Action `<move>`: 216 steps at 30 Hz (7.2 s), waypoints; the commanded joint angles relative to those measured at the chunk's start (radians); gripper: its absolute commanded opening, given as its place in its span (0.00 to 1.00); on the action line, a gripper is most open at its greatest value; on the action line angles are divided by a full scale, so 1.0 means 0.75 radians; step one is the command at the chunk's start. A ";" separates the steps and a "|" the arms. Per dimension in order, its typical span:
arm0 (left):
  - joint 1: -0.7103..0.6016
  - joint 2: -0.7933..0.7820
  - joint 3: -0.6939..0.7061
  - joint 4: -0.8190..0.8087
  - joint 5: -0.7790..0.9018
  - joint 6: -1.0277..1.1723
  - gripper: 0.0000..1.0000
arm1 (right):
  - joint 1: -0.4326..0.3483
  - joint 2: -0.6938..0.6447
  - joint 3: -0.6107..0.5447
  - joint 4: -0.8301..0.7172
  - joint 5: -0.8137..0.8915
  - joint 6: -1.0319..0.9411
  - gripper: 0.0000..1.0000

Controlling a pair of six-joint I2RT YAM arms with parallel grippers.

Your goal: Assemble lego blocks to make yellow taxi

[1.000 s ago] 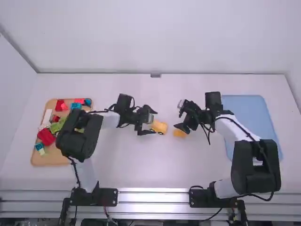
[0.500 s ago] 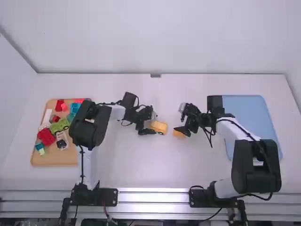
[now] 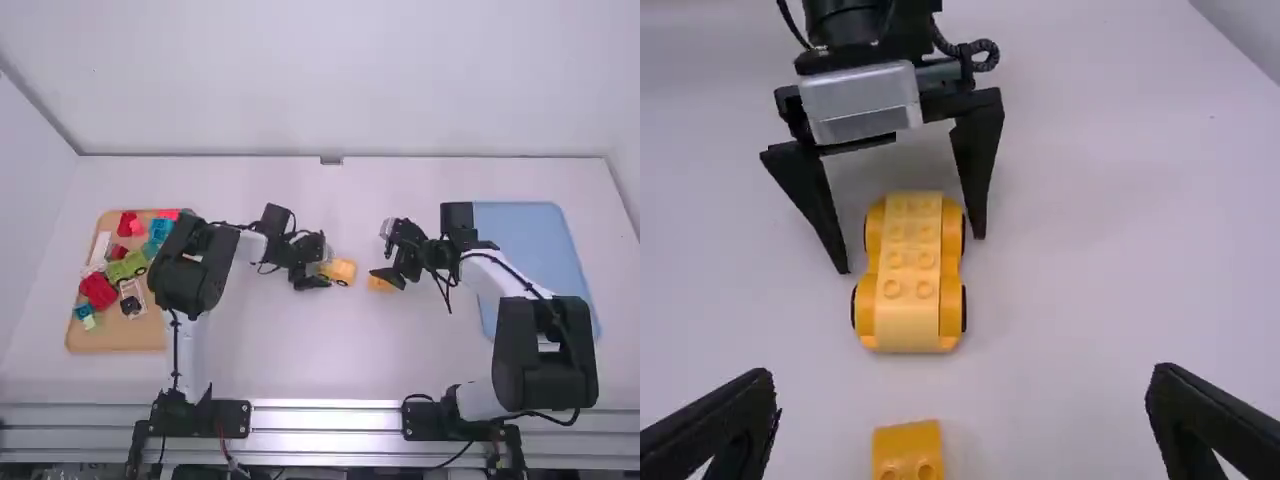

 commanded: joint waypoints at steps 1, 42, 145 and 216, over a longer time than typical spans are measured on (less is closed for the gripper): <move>-0.008 -0.042 -0.058 0.014 -0.061 -0.139 0.80 | -0.003 0.004 -0.011 0.011 -0.022 0.000 0.98; 0.013 -0.367 -0.535 0.683 -0.190 -0.592 0.99 | -0.216 0.012 -0.404 0.267 -0.135 -0.221 0.99; -0.007 -0.131 -0.476 0.676 0.032 -0.275 0.77 | 0.077 0.543 0.368 -0.330 -0.408 -0.592 0.25; -0.007 -0.113 -0.464 0.682 0.011 -0.321 0.39 | 0.289 0.762 0.368 -0.161 -0.160 -0.517 0.14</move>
